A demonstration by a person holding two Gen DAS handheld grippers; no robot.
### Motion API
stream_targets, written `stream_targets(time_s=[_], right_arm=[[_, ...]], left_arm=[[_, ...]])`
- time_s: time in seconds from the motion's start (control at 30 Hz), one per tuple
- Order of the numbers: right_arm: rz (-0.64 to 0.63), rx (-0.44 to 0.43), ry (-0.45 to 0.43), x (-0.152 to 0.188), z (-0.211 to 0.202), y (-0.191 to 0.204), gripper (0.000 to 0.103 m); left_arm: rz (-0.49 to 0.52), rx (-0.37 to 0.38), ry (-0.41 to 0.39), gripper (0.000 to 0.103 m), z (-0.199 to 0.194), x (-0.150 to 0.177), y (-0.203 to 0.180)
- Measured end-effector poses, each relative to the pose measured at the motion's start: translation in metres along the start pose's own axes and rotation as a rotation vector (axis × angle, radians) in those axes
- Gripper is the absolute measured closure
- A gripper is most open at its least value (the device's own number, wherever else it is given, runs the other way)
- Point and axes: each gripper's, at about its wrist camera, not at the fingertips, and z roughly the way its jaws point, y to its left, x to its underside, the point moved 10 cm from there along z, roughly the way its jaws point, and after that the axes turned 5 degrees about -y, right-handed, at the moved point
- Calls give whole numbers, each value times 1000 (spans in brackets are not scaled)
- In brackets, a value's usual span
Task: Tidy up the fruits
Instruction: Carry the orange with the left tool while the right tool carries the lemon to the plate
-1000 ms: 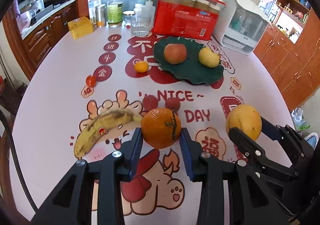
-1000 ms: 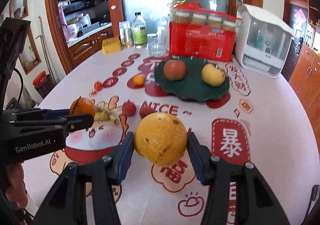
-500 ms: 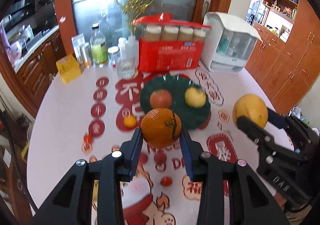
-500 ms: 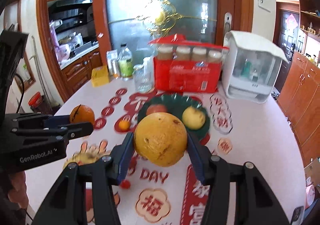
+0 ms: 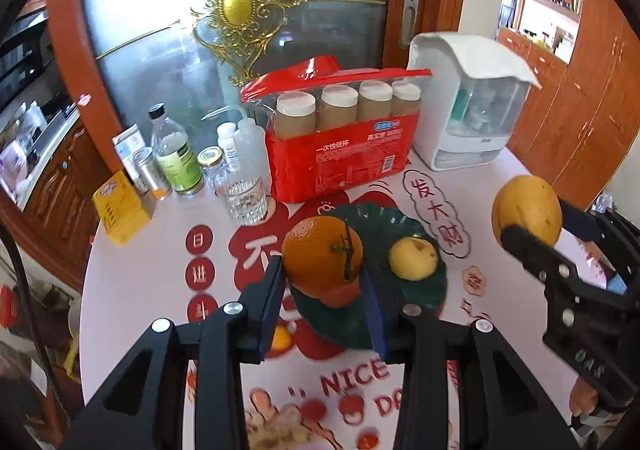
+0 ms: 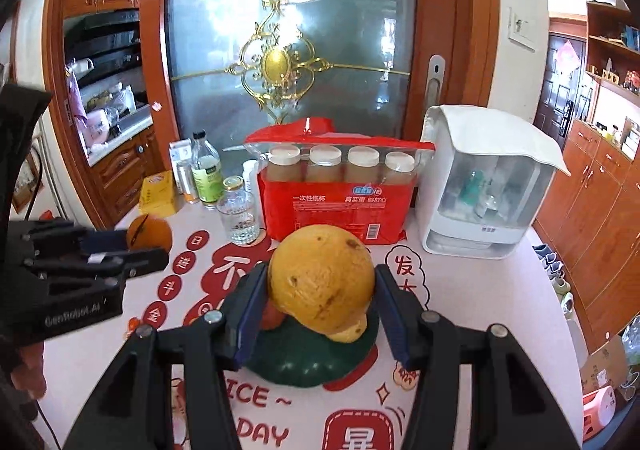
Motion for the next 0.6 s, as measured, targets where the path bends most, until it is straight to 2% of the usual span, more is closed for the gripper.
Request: stream_targets(time_s=[0.23,0.43,0.6], right_arm=[[-3,17,93,32,64,4,50],[46,15,191,84,114,9,50],[77,7,264,122,143,14,50]], left_arm=[[31,34,80,67,80,1,9],[61,62,149,67,145,14,3],[36,109,193,67,186,21,-8]])
